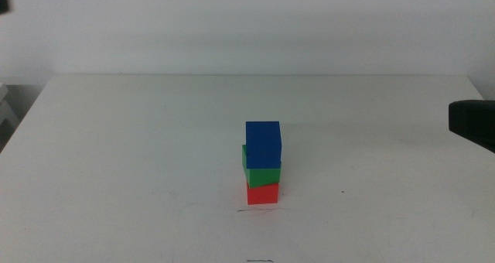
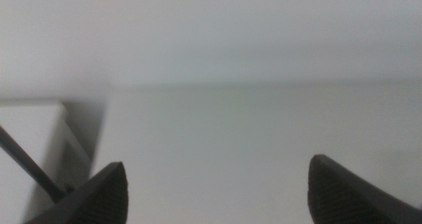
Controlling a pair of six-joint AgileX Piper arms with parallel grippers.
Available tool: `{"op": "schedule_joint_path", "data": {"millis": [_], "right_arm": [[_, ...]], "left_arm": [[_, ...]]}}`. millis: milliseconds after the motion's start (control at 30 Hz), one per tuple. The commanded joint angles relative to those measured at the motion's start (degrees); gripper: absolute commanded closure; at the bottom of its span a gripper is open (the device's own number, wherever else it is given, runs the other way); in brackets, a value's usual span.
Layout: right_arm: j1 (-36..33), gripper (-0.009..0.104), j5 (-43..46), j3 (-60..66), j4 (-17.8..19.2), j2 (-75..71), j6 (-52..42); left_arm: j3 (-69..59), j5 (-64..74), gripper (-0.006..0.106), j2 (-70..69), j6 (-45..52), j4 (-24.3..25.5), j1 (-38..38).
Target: Stack red cubes first, then green, then blue cubes in a specific spot.
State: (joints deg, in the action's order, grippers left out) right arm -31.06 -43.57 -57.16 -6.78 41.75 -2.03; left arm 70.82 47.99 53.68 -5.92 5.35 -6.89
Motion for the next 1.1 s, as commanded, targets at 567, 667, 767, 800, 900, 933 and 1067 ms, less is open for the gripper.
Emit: {"op": "schedule_joint_path", "data": {"millis": [567,667,767,800,900,933,1067], "right_arm": [[0.5,0.018,4.2,-1.2,0.3,0.1,-0.8],[0.5,0.018,4.2,-1.2,0.3,0.1,-0.8],[0.5,0.018,4.2,-1.2,0.3,0.1,-0.8],[0.5,0.018,4.2,-1.2,0.3,0.1,-0.8],[0.5,0.018,4.8,-0.9,-0.3,-0.2,-0.8],[0.5,0.018,6.5,0.1,0.0,-0.9,-0.8],[3.4,0.018,17.2,8.7,3.1,-4.1,-0.8]], "left_arm": [[-10.6,-12.2,0.007,-17.2,5.1,-2.4,8.9],[-11.3,-12.7,0.007,-17.3,5.1,-2.5,8.9],[-13.9,-12.8,0.007,-18.6,5.1,-3.0,8.9],[-15.2,-12.9,0.007,-19.3,5.1,-3.3,8.9],[-20.0,-12.9,0.007,-22.5,5.1,-4.5,8.9],[-21.6,-12.9,0.007,-23.6,5.1,-4.9,8.6],[-29.5,-12.9,0.007,-30.8,5.1,-7.5,7.0]]}}
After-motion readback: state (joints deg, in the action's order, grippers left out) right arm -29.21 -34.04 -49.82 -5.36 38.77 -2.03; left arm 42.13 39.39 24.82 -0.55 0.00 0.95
